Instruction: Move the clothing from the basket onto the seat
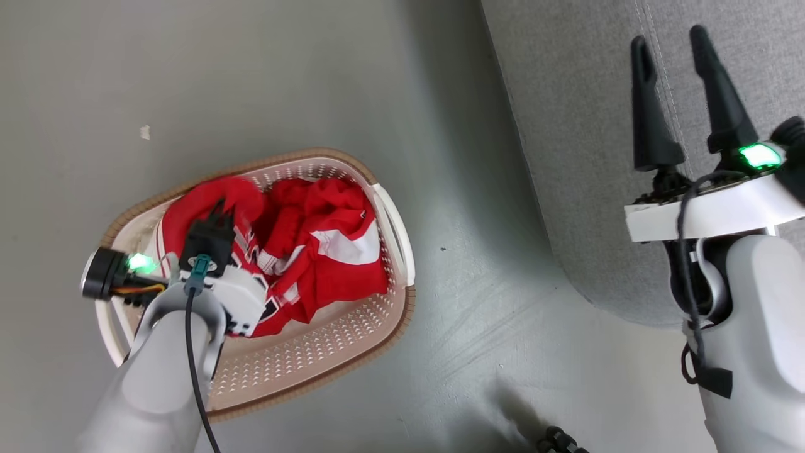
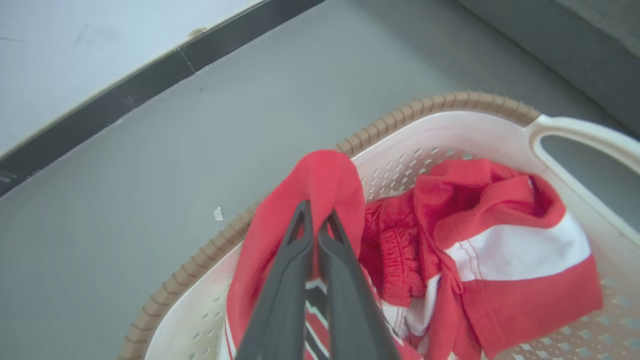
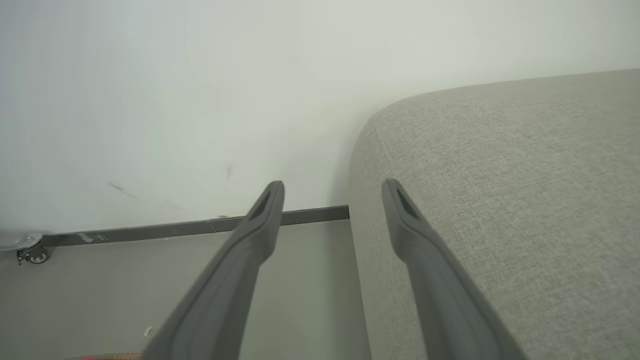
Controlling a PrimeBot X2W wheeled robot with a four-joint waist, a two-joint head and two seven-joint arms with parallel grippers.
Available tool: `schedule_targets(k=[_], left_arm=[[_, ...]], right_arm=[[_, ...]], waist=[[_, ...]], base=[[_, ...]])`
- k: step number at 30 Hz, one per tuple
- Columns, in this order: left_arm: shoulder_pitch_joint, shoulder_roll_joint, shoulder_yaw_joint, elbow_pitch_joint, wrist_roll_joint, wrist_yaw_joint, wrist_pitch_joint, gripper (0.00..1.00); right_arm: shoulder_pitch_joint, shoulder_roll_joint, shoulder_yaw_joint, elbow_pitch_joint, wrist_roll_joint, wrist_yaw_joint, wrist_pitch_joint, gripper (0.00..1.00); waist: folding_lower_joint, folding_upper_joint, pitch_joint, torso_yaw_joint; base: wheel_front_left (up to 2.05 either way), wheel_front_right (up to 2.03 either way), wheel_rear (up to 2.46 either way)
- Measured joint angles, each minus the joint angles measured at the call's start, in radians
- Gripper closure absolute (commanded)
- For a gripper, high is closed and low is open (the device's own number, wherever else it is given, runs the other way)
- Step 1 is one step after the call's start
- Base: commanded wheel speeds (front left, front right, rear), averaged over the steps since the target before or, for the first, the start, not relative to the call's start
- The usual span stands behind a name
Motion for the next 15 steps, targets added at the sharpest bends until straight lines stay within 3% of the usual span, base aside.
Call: schedule_targets(k=[15], left_arm=[[0.104,0.000,0.015,-0.365,-0.023,0.000,0.000,1.00]], right_arm=[[0.001,-0.035,0.092,0.059,-0.076,0.000,0.000,0.00]], waist=[[0.0000,0.0000,-0.086,0.058]], base=[[0.00,0.00,0.00]])
